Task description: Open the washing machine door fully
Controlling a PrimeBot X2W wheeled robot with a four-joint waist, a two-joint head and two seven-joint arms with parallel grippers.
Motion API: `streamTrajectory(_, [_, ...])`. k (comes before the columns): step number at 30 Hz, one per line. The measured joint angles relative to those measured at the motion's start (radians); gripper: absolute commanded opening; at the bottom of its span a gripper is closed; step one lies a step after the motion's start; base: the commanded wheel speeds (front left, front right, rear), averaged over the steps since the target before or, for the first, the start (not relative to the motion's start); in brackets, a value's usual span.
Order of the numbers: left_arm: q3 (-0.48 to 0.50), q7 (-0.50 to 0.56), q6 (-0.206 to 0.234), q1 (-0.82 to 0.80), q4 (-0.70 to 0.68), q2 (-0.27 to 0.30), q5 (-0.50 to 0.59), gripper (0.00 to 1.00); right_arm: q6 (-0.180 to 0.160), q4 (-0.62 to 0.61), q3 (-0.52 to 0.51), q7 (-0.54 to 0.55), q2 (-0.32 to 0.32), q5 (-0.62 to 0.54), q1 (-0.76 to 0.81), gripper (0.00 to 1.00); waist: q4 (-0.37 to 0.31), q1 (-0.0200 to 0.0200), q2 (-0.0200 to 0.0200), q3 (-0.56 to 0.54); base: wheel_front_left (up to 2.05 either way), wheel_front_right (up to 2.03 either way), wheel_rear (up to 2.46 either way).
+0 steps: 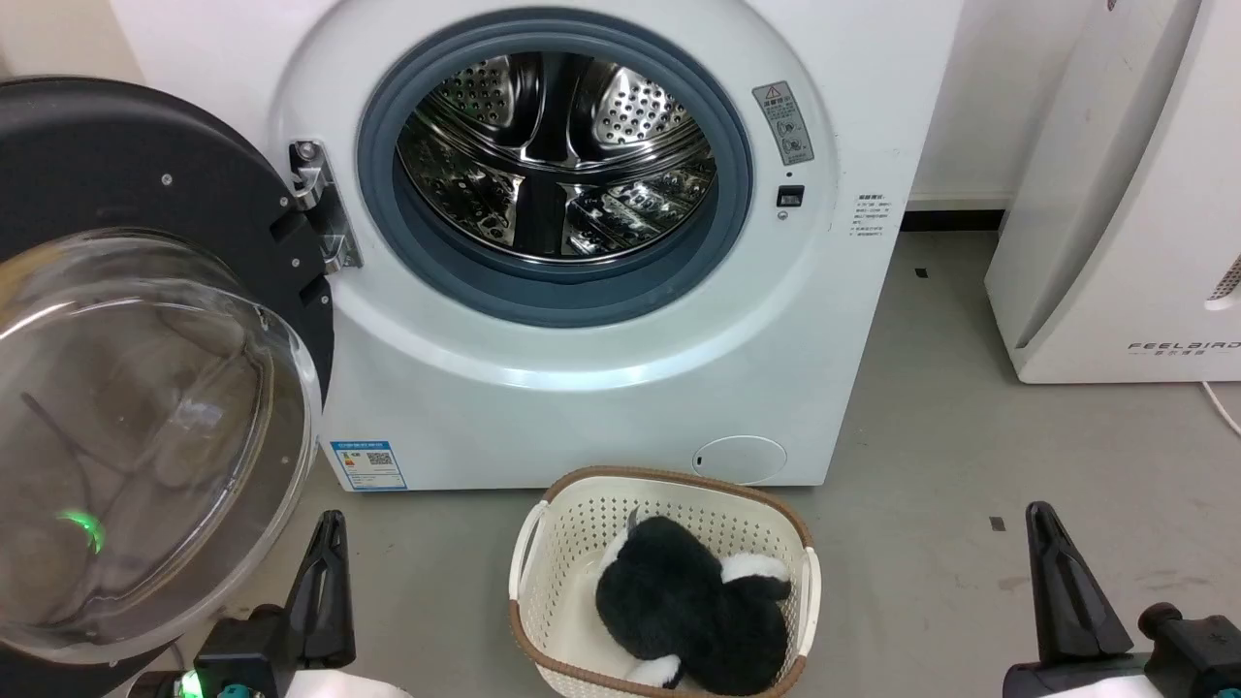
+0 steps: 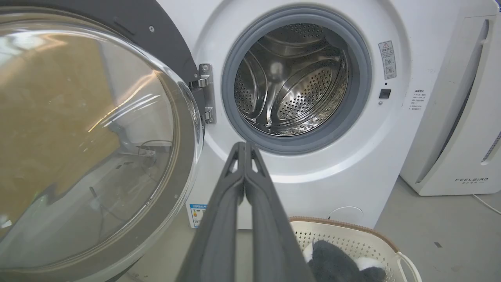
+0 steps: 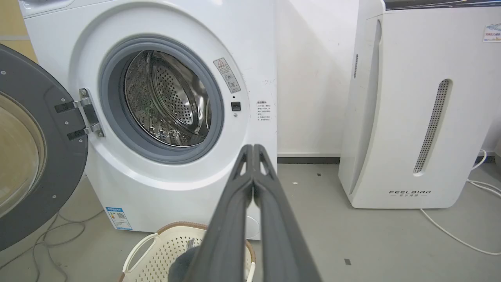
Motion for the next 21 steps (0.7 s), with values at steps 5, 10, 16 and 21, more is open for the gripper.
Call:
streamTrajectory(5, [-0.002,0.012,0.0,0.0,-0.001,0.0,0.0,0.0,0.0,0.0,0.001,0.013,0.0,0.0,-0.001,0.0,0.0,0.0,0.0,0.002,0.0,0.0,0.0])
streamTrajectory(10, [-0.005,0.026,0.0,-0.001,-0.002,0.0,0.0,0.0,0.0,0.0,0.004,0.025,0.0,-0.01,-0.005,0.0,0.001,0.0,0.0,0.004,0.0,0.0,0.0])
streamTrajectory(16, [-0.007,0.038,0.0,-0.002,-0.006,0.0,0.001,0.0,0.0,0.0,0.007,0.035,0.0,-0.018,-0.007,0.0,0.001,0.0,0.0,0.006,0.0,0.0,0.0])
streamTrajectory(21, [-0.009,0.048,0.0,-0.004,-0.009,0.0,0.004,0.0,0.0,0.0,0.009,0.047,0.0,-0.019,-0.01,0.0,0.002,0.0,0.0,0.008,0.0,0.0,0.0])
